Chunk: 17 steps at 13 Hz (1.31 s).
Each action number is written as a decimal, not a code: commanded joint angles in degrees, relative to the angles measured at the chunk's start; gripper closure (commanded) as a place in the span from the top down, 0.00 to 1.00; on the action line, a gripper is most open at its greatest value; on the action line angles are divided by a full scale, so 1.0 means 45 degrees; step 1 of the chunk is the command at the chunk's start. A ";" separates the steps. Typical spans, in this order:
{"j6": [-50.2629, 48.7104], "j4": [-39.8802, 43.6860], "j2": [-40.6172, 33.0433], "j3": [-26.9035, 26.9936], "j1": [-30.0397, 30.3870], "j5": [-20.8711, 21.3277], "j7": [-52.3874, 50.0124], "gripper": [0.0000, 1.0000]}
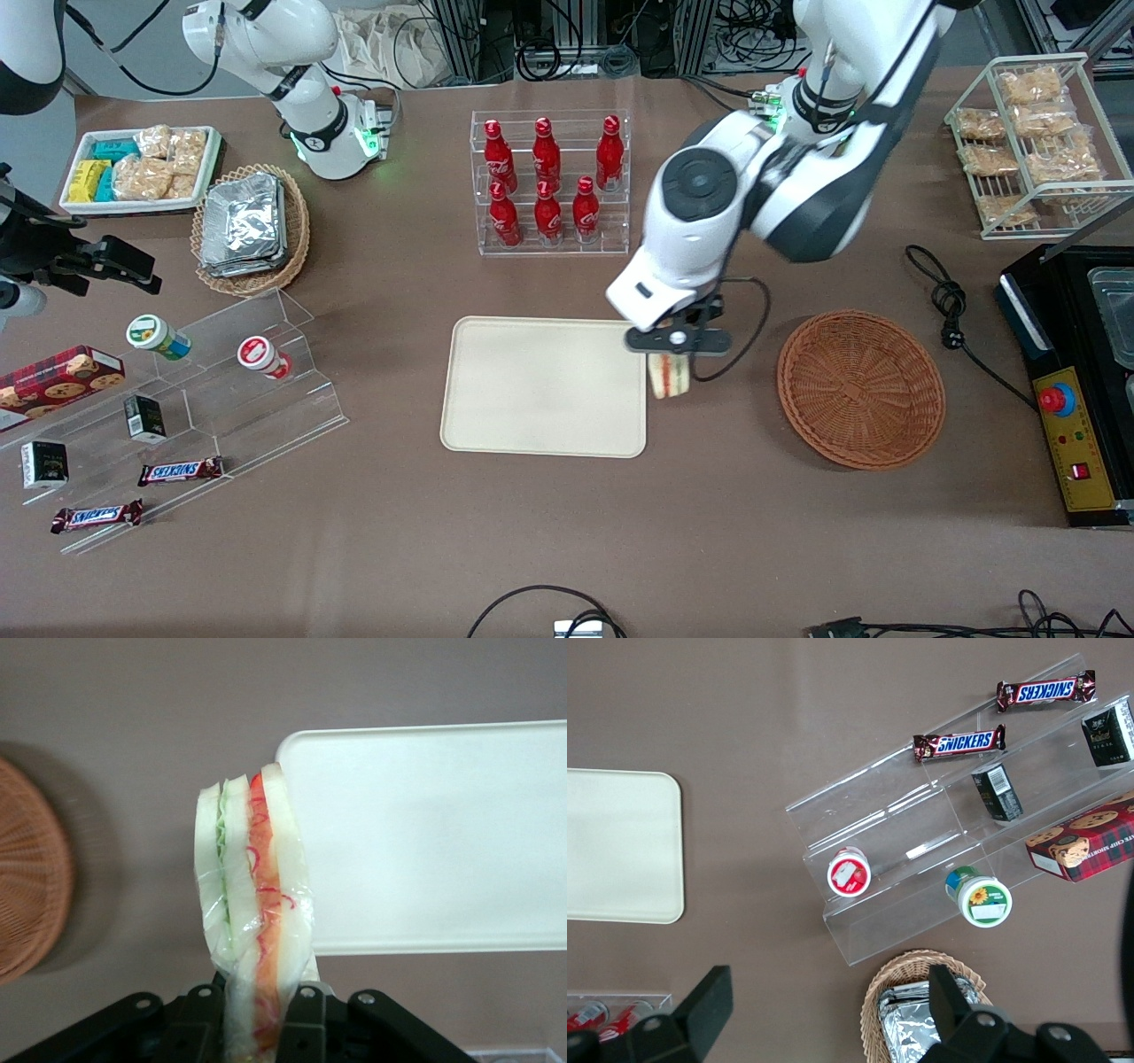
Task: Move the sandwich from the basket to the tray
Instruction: 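Carry the sandwich with the left gripper over the cream tray, then lower the sandwich onto the tray with the left gripper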
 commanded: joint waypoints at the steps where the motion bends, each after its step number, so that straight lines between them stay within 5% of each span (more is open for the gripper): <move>1: 0.1035 0.0719 0.1675 0.0054 -0.0381 0.0554 -0.0148 0.00; 7: 0.2680 0.0640 0.3494 0.0073 -0.0811 0.1629 -0.0322 0.00; 12: 0.3518 0.0699 0.4550 0.0170 -0.0908 0.2235 -0.0381 0.12; 13: 0.3810 0.0661 0.4571 0.0190 -0.0908 0.2273 -0.0381 0.22; 14: 0.3852 0.0641 0.4571 0.0191 -0.0908 0.2274 -0.0381 0.75; 15: 0.3852 0.0641 0.4551 0.0191 -0.0908 0.2293 -0.0400 1.00; 17: 0.3871 0.0621 0.4532 0.0191 -0.0889 0.2838 -0.0652 1.00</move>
